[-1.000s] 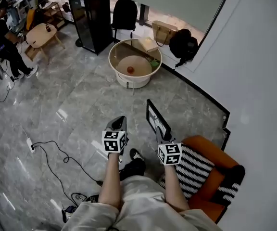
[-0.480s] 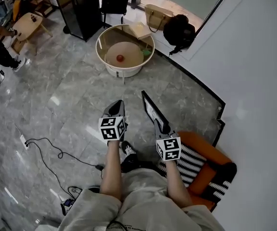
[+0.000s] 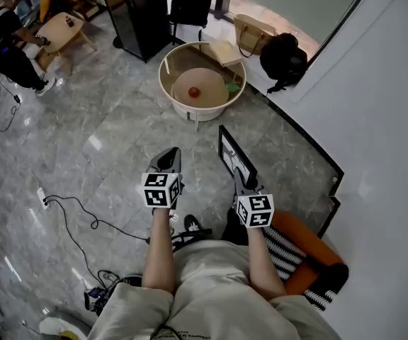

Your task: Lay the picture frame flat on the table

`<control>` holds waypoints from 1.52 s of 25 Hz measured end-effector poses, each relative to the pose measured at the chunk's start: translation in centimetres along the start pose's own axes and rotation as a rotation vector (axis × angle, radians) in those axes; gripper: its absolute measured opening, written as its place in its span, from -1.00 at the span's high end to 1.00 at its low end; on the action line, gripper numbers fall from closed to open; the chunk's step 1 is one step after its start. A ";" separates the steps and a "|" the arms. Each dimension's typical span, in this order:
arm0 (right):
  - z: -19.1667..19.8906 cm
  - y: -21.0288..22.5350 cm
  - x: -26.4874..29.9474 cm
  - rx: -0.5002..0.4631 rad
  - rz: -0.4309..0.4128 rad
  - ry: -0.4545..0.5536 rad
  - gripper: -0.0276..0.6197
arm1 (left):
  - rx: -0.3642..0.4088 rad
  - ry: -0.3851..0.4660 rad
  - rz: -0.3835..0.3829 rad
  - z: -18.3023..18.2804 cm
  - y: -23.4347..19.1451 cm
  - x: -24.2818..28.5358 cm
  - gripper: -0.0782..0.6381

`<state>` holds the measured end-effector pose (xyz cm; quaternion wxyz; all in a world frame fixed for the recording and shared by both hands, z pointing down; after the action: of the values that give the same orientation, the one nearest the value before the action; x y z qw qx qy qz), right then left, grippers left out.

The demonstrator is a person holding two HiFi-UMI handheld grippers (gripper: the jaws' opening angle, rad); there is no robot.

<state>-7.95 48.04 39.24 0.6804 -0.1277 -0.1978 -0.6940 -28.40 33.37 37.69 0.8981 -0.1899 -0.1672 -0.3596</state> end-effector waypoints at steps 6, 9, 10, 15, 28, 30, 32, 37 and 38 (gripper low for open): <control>-3.3 2.4 8.2 0.001 -0.140 -0.002 0.79 | -0.078 0.008 -0.146 -2.5 -3.1 2.6 0.72; -6.3 2.7 11.2 -0.009 -0.198 0.015 0.79 | -0.048 0.039 -0.169 -5.6 -2.9 3.9 0.72; -7.2 3.0 11.9 -0.011 -0.215 0.021 0.79 | -0.044 0.055 -0.178 -6.6 -2.7 4.4 0.72; -10.5 7.3 15.7 0.060 -0.266 0.050 0.79 | 0.002 0.109 -0.226 -11.1 -0.6 9.3 0.72; -14.3 16.4 17.8 -0.081 -0.357 0.070 0.79 | -0.002 0.130 -0.263 -13.6 6.7 19.4 0.72; -14.3 18.1 17.9 -0.087 -0.357 0.063 0.79 | -0.002 0.119 -0.265 -13.4 7.8 20.4 0.72; -14.2 19.5 18.1 -0.094 -0.351 0.057 0.79 | 0.014 0.095 -0.263 -12.9 8.7 21.1 0.72; -13.5 21.3 18.7 -0.048 -0.331 0.051 0.79 | 0.040 0.051 -0.266 -12.1 8.8 21.0 0.72; -13.3 21.3 18.8 -0.054 -0.331 0.047 0.79 | 0.033 0.054 -0.272 -12.0 8.4 20.9 0.72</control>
<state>13.66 25.35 37.92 0.5574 -0.0956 -0.1814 -0.8045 -6.16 21.27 34.48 0.8482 -0.1411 -0.1730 -0.4804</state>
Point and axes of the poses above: the fingertips, and each gripper's own axes: x forward along the fingers, y to its right, z out of its underside, the point moved 7 cm from there along -x, backward along the fingers
